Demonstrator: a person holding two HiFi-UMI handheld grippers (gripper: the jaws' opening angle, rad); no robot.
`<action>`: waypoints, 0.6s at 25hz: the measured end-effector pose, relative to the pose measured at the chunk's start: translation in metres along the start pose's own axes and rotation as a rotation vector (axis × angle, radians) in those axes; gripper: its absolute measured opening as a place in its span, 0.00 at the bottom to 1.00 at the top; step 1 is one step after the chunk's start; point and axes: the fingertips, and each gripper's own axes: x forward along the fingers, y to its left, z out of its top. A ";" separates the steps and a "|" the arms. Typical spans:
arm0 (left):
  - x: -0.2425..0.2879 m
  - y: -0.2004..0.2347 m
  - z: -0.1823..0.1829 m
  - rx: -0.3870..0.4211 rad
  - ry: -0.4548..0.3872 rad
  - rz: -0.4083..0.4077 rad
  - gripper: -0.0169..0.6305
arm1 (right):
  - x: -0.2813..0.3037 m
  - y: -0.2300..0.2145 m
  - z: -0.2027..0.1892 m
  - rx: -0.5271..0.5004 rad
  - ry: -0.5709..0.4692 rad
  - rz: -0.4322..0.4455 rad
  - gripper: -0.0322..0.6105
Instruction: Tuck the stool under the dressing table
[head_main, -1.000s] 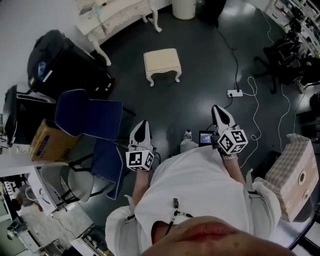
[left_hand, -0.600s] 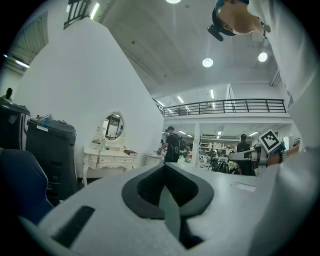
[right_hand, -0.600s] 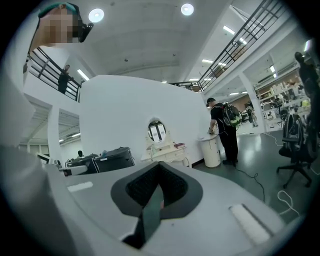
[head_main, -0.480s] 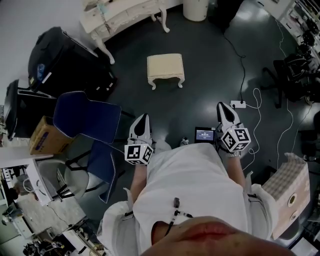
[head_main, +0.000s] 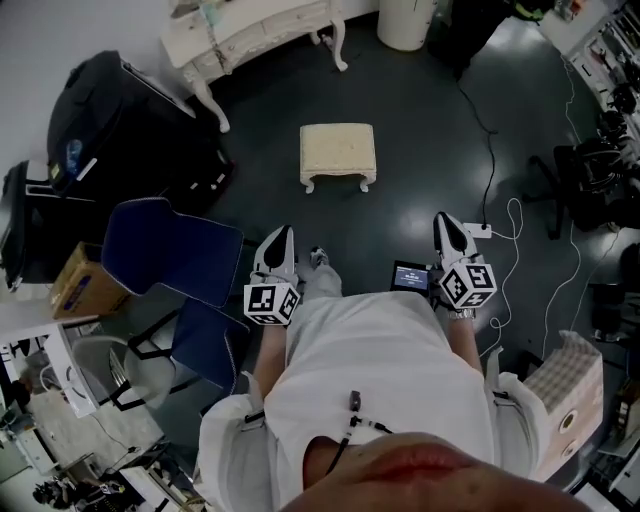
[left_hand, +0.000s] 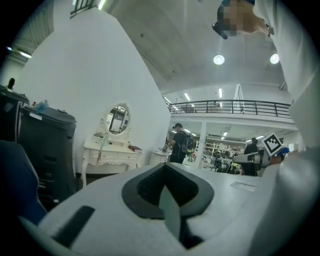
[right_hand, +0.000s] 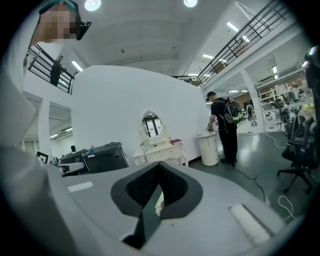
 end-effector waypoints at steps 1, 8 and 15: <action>0.014 0.007 0.007 0.004 -0.003 -0.028 0.04 | 0.011 0.003 0.004 -0.019 0.006 0.008 0.06; 0.117 0.027 0.039 0.049 -0.005 -0.267 0.04 | 0.075 0.002 0.045 -0.021 -0.067 -0.044 0.06; 0.168 0.060 0.037 0.021 0.040 -0.306 0.04 | 0.119 -0.012 0.040 -0.007 -0.022 -0.091 0.06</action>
